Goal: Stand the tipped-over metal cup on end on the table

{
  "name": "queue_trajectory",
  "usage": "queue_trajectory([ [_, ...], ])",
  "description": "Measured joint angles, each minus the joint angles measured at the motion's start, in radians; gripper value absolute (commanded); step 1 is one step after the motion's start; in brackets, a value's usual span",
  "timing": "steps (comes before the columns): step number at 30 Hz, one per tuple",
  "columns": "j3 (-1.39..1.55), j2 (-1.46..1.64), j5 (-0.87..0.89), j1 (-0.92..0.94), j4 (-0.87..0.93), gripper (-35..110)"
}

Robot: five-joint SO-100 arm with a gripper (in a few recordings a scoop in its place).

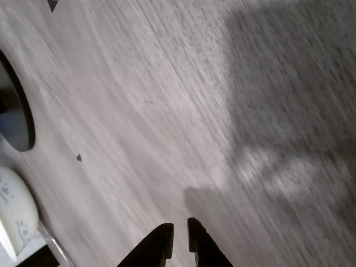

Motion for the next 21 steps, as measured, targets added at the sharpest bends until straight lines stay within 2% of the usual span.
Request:
queue_trajectory([
  [14,0.000,0.000,-0.002,-0.017,0.000,0],
  [18,0.000,0.000,-0.169,-0.026,0.012,0],
  [21,0.000,0.000,-0.225,0.023,0.009,0],
])
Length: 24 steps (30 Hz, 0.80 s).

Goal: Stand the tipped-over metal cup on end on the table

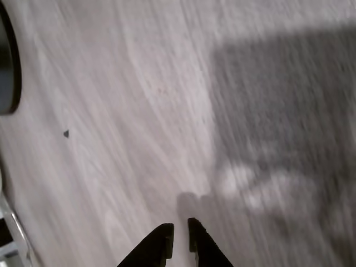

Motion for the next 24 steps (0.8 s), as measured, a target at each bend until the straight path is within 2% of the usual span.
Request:
queue_trajectory([
  [5,-0.167,-0.051,-0.087,0.319,-0.049,0],
  [7,-0.327,-0.232,-0.104,0.428,-0.038,0],
  [11,-0.813,-0.788,-0.126,0.589,0.141,0],
  [14,-1.066,-1.052,-0.184,0.692,0.164,0],
  [18,-1.181,-1.207,-0.288,0.776,0.179,1],
  [21,-1.212,-1.293,-0.382,0.833,0.181,13],
  [24,-1.215,-1.325,-0.488,0.913,0.181,16],
])
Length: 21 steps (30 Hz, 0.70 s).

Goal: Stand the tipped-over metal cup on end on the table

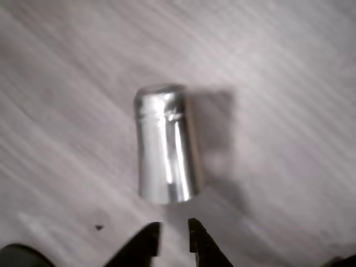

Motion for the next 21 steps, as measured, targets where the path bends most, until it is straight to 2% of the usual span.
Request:
queue_trajectory([
  [7,-0.038,-0.117,-0.170,0.144,-0.038,30],
  [15,-0.158,-0.362,-0.150,0.115,-0.011,34],
  [21,-0.187,-0.425,-0.118,0.101,-0.031,33],
])
